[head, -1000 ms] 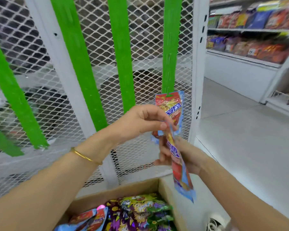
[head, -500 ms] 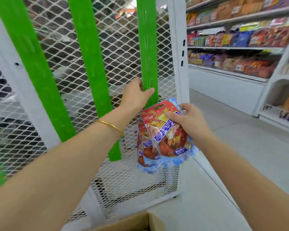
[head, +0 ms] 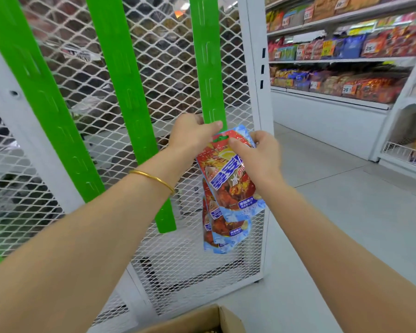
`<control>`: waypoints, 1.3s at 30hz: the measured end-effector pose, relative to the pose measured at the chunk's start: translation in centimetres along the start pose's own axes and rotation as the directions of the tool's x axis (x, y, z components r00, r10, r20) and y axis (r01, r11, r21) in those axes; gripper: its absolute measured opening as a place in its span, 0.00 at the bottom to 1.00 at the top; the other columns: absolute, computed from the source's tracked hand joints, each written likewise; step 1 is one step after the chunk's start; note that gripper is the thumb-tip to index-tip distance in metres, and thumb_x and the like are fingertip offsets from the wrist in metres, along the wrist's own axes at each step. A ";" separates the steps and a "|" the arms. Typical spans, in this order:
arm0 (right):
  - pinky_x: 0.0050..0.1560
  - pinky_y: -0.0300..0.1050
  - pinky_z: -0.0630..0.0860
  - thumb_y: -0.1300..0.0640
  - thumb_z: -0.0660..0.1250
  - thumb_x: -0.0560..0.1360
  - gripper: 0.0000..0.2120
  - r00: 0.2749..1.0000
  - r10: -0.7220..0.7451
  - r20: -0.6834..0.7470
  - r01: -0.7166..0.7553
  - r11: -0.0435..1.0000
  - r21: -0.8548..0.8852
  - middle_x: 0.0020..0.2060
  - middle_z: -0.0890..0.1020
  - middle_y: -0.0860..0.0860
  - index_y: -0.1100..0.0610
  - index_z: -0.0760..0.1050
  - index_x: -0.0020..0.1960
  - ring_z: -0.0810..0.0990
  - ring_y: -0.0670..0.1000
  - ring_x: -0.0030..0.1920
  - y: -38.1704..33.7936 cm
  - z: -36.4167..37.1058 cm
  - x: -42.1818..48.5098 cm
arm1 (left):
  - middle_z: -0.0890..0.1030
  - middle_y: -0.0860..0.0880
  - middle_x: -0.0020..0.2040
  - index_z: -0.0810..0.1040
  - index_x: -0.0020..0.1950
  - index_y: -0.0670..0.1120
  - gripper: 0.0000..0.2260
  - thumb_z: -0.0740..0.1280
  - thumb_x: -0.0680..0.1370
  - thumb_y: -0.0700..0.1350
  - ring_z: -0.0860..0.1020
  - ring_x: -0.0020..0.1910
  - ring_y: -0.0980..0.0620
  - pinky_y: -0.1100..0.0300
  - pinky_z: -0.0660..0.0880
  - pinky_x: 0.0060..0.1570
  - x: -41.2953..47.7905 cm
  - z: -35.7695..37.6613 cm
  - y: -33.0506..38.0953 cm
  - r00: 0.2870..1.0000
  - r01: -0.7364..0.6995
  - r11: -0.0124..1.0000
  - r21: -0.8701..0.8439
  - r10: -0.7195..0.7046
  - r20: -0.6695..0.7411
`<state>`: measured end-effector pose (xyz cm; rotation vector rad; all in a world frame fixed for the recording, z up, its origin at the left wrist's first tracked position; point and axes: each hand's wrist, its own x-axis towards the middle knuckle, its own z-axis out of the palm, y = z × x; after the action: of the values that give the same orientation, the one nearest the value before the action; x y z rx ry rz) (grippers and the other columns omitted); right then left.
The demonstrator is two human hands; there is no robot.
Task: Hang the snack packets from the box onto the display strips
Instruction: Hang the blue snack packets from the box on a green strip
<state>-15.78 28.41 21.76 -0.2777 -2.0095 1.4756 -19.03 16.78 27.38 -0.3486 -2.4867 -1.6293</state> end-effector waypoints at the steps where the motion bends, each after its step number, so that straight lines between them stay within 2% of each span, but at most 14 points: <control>1: 0.45 0.56 0.79 0.48 0.70 0.69 0.12 1.000 0.000 -0.003 0.000 1.000 -0.012 0.36 0.82 0.51 0.57 0.75 0.41 0.81 0.54 0.39 0.2 0.1 -0.1 | 0.84 0.44 0.44 0.80 0.41 0.48 0.04 0.69 0.74 0.47 0.83 0.44 0.46 0.48 0.78 0.52 0.1 0.0 -0.1 1.000 -0.004 1.000 0.002 0.004 -0.004; 4: 0.45 0.56 0.78 0.46 0.69 0.70 0.12 1.000 0.023 -0.002 -0.023 0.999 -0.038 0.38 0.81 0.52 0.55 0.74 0.43 0.81 0.55 0.40 1.2 0.2 -0.5 | 0.83 0.47 0.46 0.81 0.50 0.44 0.08 0.68 0.75 0.47 0.82 0.44 0.49 0.54 0.78 0.51 0.1 0.0 -0.4 0.999 -0.024 1.000 -0.003 0.024 -0.025; 8: 0.47 0.57 0.78 0.42 0.68 0.71 0.18 0.996 0.083 0.037 -0.081 0.995 -0.066 0.42 0.82 0.54 0.56 0.74 0.48 0.81 0.56 0.43 2.7 0.3 -1.0 | 0.83 0.45 0.49 0.80 0.53 0.43 0.10 0.68 0.75 0.47 0.82 0.47 0.49 0.55 0.77 0.52 -0.4 -0.1 -0.8 0.997 -0.083 0.997 0.010 0.083 0.004; 12: 0.48 0.49 0.73 0.43 0.68 0.72 0.22 0.993 0.119 0.007 -0.117 0.981 -0.153 0.48 0.76 0.49 0.56 0.68 0.56 0.77 0.52 0.49 2.8 -0.1 -1.3 | 0.82 0.46 0.52 0.75 0.59 0.45 0.16 0.71 0.72 0.46 0.80 0.48 0.52 0.56 0.79 0.49 -2.0 -0.5 -2.4 0.987 -0.159 0.985 0.066 0.156 0.041; 14: 0.52 0.50 0.72 0.45 0.69 0.71 0.24 0.994 0.062 -0.090 -0.083 0.965 -0.248 0.53 0.74 0.52 0.58 0.67 0.59 0.75 0.54 0.54 2.7 -0.5 -2.1 | 0.80 0.50 0.55 0.72 0.63 0.48 0.22 0.72 0.71 0.49 0.78 0.51 0.52 0.53 0.75 0.53 -3.8 -1.6 -3.6 0.984 -0.169 0.973 0.157 0.175 -0.026; 17: 0.56 0.52 0.70 0.52 0.69 0.71 0.22 0.974 -0.122 -0.193 0.064 0.956 -0.285 0.55 0.74 0.55 0.59 0.68 0.60 0.73 0.57 0.56 2.6 -0.3 -6.0 | 0.79 0.52 0.57 0.72 0.64 0.48 0.23 0.72 0.72 0.49 0.76 0.56 0.56 0.59 0.72 0.56 -8.2 -4.3 -6.5 0.979 -0.178 0.958 0.225 0.196 -0.062; 19: 0.52 0.51 0.71 0.58 0.68 0.71 0.18 0.979 -0.192 -0.066 0.178 0.969 -0.173 0.52 0.73 0.53 0.58 0.68 0.58 0.75 0.56 0.51 2.7 1.3 -10.3 | 0.79 0.52 0.56 0.74 0.62 0.46 0.19 0.71 0.72 0.47 0.75 0.56 0.57 0.62 0.70 0.57 -11.8 -6.8 -10.2 0.990 -0.129 0.949 0.287 0.140 -0.016; 21: 0.49 0.49 0.72 0.62 0.67 0.71 0.16 0.964 -0.205 0.169 0.227 0.967 -0.119 0.50 0.73 0.53 0.58 0.69 0.57 0.75 0.54 0.47 3.6 3.8 -15.1 | 0.80 0.50 0.53 0.77 0.58 0.44 0.14 0.71 0.73 0.43 0.77 0.54 0.54 0.63 0.70 0.55 -15.6 -9.8 -15.1 1.000 -0.008 0.940 0.341 0.007 0.005; 24: 0.47 0.43 0.70 0.65 0.66 0.72 0.14 0.842 -0.080 0.533 0.188 0.970 -0.152 0.47 0.73 0.49 0.58 0.70 0.56 0.72 0.46 0.40 6.1 8.8 -22.0 | 0.81 0.45 0.50 0.79 0.54 0.41 0.10 0.70 0.73 0.38 0.77 0.50 0.50 0.66 0.68 0.49 -21.0 -15.1 -22.0 0.967 0.250 0.887 0.388 -0.250 -0.051; 27: 0.50 0.46 0.73 0.61 0.66 0.74 0.13 0.620 0.034 0.784 0.216 0.953 -0.213 0.47 0.74 0.46 0.58 0.71 0.58 0.73 0.45 0.41 8.3 13.6 -27.2 | 0.81 0.45 0.53 0.79 0.54 0.41 0.10 0.69 0.74 0.38 0.76 0.50 0.50 0.64 0.67 0.48 -24.5 -19.9 -26.5 0.904 0.417 0.796 0.438 -0.415 -0.107; 30: 0.58 0.47 0.72 0.54 0.69 0.73 0.19 0.362 0.101 0.927 0.337 0.913 -0.231 0.57 0.75 0.53 0.56 0.72 0.62 0.75 0.51 0.56 9.4 17.7 -30.8 | 0.81 0.47 0.53 0.79 0.54 0.43 0.09 0.69 0.74 0.40 0.77 0.52 0.49 0.61 0.69 0.52 -25.8 -22.7 -28.7 0.873 0.477 0.755 0.450 -0.468 -0.140; 33: 0.61 0.47 0.70 0.52 0.70 0.72 0.23 0.179 0.159 0.971 0.477 0.849 -0.227 0.61 0.74 0.55 0.56 0.72 0.66 0.73 0.55 0.62 10.4 21.1 -33.5 | 0.81 0.46 0.53 0.79 0.54 0.43 0.09 0.69 0.74 0.40 0.77 0.54 0.48 0.57 0.72 0.57 -25.8 -23.7 -29.4 0.867 0.487 0.775 0.402 -0.483 -0.119; 36: 0.57 0.51 0.74 0.54 0.68 0.73 0.18 0.114 0.214 0.970 0.605 0.760 -0.239 0.58 0.77 0.56 0.56 0.75 0.62 0.74 0.58 0.60 11.8 23.0 -35.3 | 0.81 0.44 0.53 0.80 0.52 0.42 0.08 0.68 0.74 0.40 0.78 0.55 0.47 0.54 0.73 0.58 -25.7 -24.1 -30.1 0.878 0.468 0.804 0.366 -0.469 -0.093; 39: 0.53 0.51 0.75 0.56 0.64 0.75 0.12 0.181 0.176 0.968 0.722 0.645 -0.252 0.55 0.78 0.55 0.55 0.77 0.57 0.74 0.58 0.58 12.9 23.4 -36.2 | 0.81 0.45 0.51 0.80 0.52 0.42 0.08 0.68 0.74 0.40 0.78 0.53 0.47 0.58 0.73 0.54 -26.1 -24.2 -30.7 0.867 0.483 0.797 0.361 -0.492 -0.074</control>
<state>-3.69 -3.83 -7.18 1.0937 -3.3072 0.3412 -2.38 -20.06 3.48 0.3609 -2.9935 -1.2295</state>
